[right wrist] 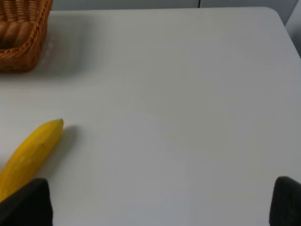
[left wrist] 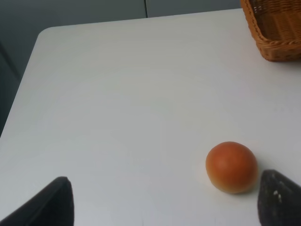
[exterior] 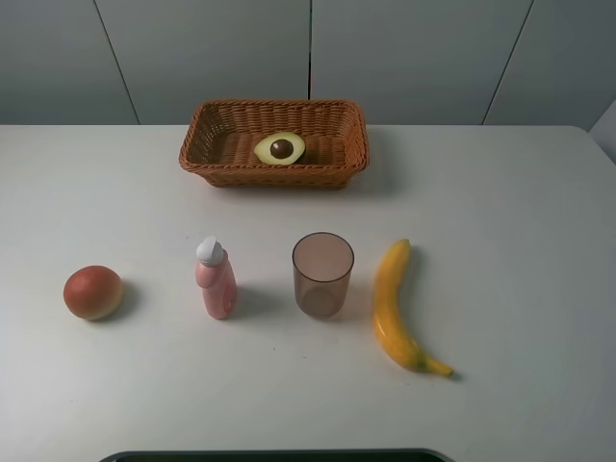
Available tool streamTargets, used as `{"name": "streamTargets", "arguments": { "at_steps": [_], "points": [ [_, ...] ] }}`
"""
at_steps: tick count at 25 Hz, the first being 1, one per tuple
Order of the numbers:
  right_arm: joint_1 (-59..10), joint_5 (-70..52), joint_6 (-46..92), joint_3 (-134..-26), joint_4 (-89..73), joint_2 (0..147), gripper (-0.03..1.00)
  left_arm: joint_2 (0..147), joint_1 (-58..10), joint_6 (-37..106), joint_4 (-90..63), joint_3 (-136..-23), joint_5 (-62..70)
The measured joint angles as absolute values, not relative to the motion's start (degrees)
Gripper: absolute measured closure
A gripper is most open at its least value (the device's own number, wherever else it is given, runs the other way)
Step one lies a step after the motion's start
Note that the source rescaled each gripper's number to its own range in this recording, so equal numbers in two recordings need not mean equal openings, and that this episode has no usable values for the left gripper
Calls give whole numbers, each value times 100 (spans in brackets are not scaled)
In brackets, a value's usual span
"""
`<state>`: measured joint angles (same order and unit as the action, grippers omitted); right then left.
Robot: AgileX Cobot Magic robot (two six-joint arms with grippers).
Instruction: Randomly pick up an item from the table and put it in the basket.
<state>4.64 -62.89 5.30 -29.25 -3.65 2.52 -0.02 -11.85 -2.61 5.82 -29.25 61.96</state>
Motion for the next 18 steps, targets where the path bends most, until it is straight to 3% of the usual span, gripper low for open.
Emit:
{"name": "streamTargets", "arguments": {
  "at_steps": [18],
  "points": [
    [477,-6287,555,-2925,-387,-2,-2,-2,-1185,-261,582,-2925,6196]
  ]
}}
